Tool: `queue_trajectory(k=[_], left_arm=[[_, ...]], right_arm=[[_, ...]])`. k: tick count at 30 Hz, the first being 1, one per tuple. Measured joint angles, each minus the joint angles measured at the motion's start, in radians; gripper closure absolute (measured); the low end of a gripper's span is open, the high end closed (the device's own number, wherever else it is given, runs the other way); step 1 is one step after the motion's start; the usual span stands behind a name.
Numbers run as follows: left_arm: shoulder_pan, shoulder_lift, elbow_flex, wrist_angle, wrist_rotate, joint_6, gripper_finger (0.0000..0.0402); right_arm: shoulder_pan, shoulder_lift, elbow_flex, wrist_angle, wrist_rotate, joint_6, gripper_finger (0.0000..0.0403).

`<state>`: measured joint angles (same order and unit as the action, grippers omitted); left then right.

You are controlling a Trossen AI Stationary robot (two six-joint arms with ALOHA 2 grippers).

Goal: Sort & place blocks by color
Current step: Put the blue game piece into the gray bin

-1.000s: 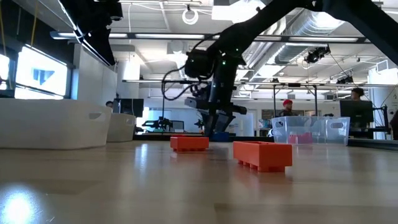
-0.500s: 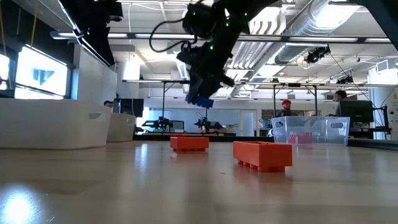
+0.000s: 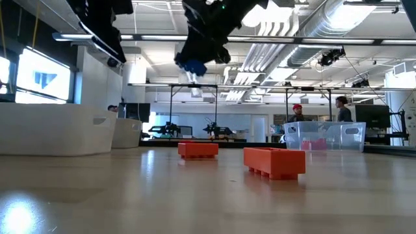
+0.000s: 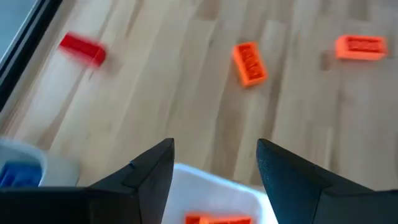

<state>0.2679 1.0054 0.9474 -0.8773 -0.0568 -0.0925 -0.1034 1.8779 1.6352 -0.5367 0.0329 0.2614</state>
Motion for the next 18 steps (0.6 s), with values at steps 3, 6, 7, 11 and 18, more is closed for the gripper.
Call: queue_trajectory(k=[3, 6, 7, 11, 18], left_arm=[[-0.001, 0.000, 0.000, 0.044, 0.039, 0.049, 0.0189], [-0.001, 0.000, 0.000, 0.092, 0.059, 0.094, 0.0189], [-0.001, 0.000, 0.000, 0.108, 0.068, 0.115, 0.0189], [-0.001, 0.000, 0.000, 0.157, 0.099, 0.172, 0.0189], [-0.001, 0.000, 0.000, 0.210, 0.175, 0.183, 0.0189]], right_arm=[[0.019, -0.010, 0.000, 0.042, -0.040, -0.031, 0.0291], [0.040, -0.016, 0.000, 0.089, -0.091, -0.060, 0.0291], [0.048, -0.019, 0.000, 0.106, -0.110, -0.069, 0.0291], [0.080, -0.025, 0.000, 0.166, -0.154, -0.095, 0.0291], [0.131, -0.053, 0.000, 0.252, -0.117, -0.181, 0.0291]])
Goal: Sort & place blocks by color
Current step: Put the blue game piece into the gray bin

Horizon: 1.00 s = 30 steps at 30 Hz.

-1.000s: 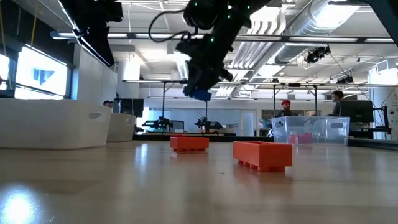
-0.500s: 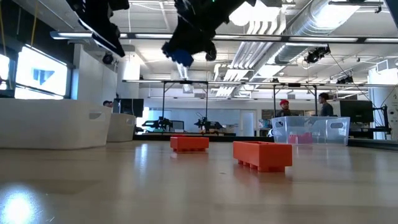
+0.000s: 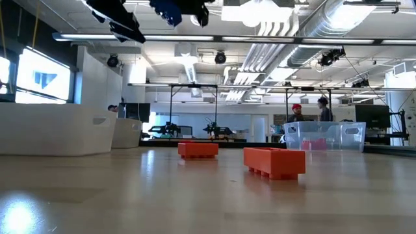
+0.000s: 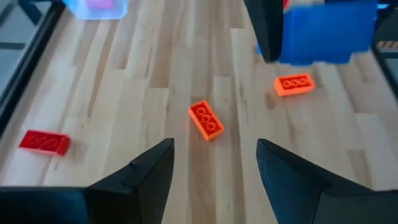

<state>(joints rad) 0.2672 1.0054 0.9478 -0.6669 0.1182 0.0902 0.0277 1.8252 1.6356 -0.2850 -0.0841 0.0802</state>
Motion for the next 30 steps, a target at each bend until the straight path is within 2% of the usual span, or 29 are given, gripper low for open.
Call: queue_trajectory(k=[4, 13, 30], left_arm=[[-0.002, 0.000, 0.000, 0.040, 0.040, -0.009, 0.0189], [-0.043, 0.000, 0.000, 0.164, 0.039, -0.035, 0.0189], [-0.086, 0.000, 0.000, 0.342, 0.027, -0.139, 0.0189]], right_arm=[[0.019, -0.014, 0.000, 0.048, 0.055, -0.035, 0.0291], [0.026, -0.014, 0.000, 0.114, 0.141, -0.062, 0.0291], [0.025, -0.013, 0.000, 0.243, 0.177, -0.098, 0.0291]])
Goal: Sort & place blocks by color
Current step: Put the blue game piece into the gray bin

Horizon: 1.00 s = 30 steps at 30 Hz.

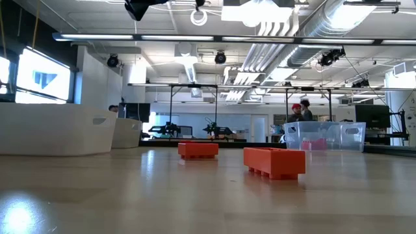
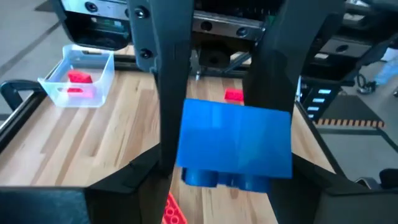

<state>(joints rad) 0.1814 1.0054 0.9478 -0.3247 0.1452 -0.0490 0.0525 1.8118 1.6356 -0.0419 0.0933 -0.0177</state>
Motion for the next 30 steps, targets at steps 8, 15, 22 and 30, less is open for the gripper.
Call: queue_trajectory(k=[8, 15, 22, 30], left_arm=[[0.000, 0.000, 0.000, 0.012, -0.001, 0.026, 0.0192], [0.000, 0.000, 0.000, 0.027, 0.000, 0.057, 0.0232], [0.000, -0.001, 0.000, 0.026, 0.000, 0.090, 0.0289], [0.001, -0.001, 0.001, -0.016, 0.000, 0.086, 0.0289]], right_arm=[[0.000, 0.000, 0.000, 0.062, 0.000, -0.008, 0.0291], [0.000, 0.000, 0.000, 0.062, -0.004, 0.002, 0.0291], [0.000, 0.000, 0.000, 0.061, -0.007, 0.021, 0.0289], [0.000, 0.002, 0.000, 0.059, -0.002, 0.009, 0.0239]])
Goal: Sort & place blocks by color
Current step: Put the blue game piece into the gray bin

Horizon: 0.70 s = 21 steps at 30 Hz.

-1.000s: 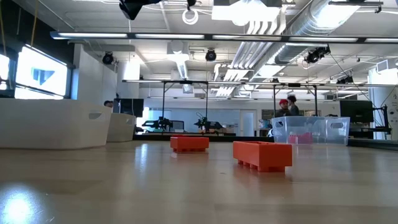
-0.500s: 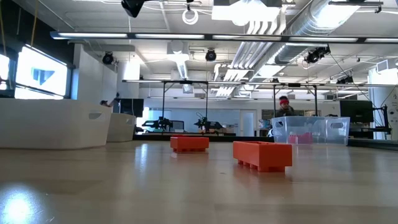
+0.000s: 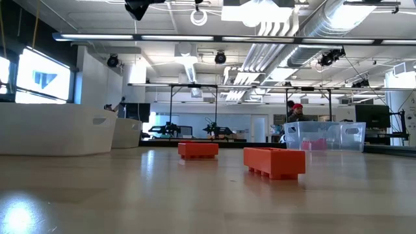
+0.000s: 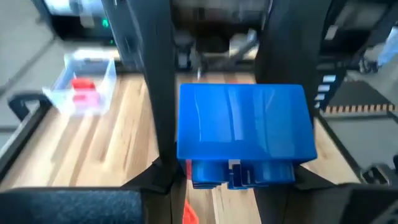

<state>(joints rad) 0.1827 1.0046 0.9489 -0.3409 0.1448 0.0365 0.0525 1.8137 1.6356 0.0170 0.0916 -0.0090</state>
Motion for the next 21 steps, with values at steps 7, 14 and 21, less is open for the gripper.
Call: queue_trajectory(k=[7, 14, 21], left_arm=[[0.001, 0.001, 0.000, -0.106, -0.124, 0.001, 0.0289], [0.069, 0.001, 0.000, -0.261, -0.242, 0.001, 0.0288], [0.216, 0.001, 0.000, -0.373, -0.357, -0.003, 0.0288]], right_arm=[[0.000, 0.000, 0.000, -0.035, 0.043, -0.023, 0.0198], [0.001, 0.000, 0.000, -0.133, 0.053, 0.035, 0.0182], [0.001, 0.000, 0.000, -0.281, -0.011, 0.130, 0.0180]])
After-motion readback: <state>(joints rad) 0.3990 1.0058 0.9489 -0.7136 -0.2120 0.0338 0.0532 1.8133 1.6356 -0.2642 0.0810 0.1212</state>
